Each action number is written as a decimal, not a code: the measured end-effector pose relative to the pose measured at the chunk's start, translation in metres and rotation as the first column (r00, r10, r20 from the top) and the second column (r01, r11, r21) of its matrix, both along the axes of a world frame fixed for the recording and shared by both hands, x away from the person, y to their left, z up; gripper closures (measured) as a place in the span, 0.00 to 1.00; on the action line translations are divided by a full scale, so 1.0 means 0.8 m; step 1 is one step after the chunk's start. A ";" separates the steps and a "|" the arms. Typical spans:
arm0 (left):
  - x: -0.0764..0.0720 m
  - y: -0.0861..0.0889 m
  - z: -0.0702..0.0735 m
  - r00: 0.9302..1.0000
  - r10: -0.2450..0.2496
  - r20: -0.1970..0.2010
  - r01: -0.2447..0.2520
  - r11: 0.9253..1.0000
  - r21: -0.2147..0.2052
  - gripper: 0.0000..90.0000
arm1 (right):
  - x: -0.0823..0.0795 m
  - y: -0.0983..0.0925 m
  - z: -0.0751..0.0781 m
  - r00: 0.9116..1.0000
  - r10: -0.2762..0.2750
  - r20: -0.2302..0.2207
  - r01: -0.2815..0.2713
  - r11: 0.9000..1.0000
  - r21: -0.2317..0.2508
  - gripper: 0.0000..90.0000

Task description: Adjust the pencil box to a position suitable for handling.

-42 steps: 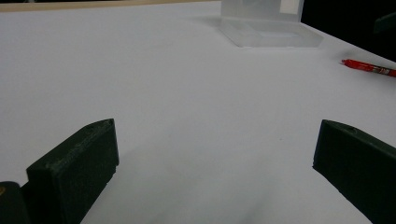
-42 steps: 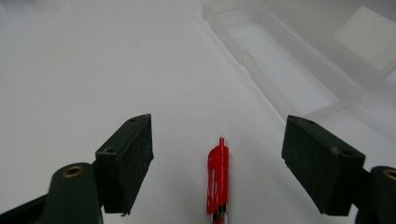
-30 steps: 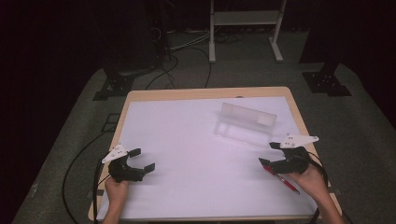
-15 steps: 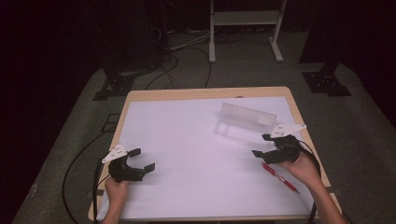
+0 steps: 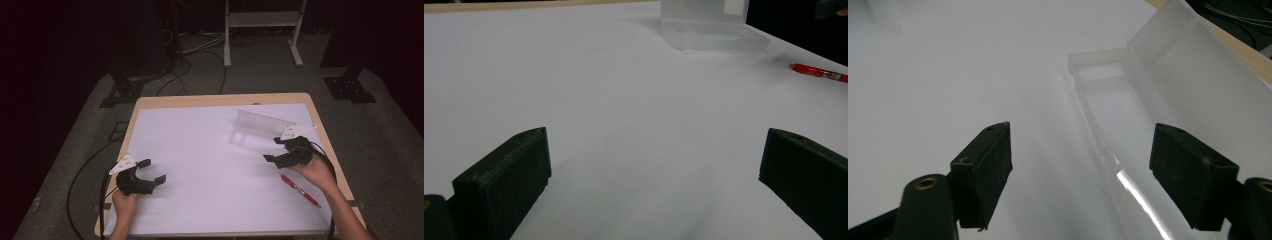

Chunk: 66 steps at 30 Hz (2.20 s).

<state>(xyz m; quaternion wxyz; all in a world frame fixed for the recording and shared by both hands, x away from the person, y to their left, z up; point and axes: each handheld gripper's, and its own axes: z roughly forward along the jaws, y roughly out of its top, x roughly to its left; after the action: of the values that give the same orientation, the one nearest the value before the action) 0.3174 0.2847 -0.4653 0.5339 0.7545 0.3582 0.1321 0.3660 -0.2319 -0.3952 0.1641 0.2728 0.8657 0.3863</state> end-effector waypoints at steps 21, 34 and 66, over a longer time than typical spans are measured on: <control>0.000 0.000 0.000 1.000 -0.002 0.000 0.002 1.000 -0.002 0.00 | 0.047 0.020 -0.021 0.999 0.003 -0.047 -0.005 0.999 -0.048 0.32; 0.000 0.001 0.000 1.000 -0.001 0.000 0.001 1.000 -0.003 0.00 | 0.063 0.020 -0.036 0.997 -0.003 -0.081 -0.002 0.998 -0.064 0.40; 0.000 0.001 0.000 1.000 -0.002 0.001 0.002 1.000 -0.003 0.00 | 0.079 0.028 -0.064 0.991 0.018 -0.129 -0.032 0.994 -0.104 0.64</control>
<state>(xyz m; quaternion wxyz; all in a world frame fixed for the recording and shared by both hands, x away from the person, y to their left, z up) 0.3176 0.2854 -0.4651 0.5354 0.7538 0.3575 0.1314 0.4290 -0.2096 -0.4462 0.1176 0.2770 0.8971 0.3235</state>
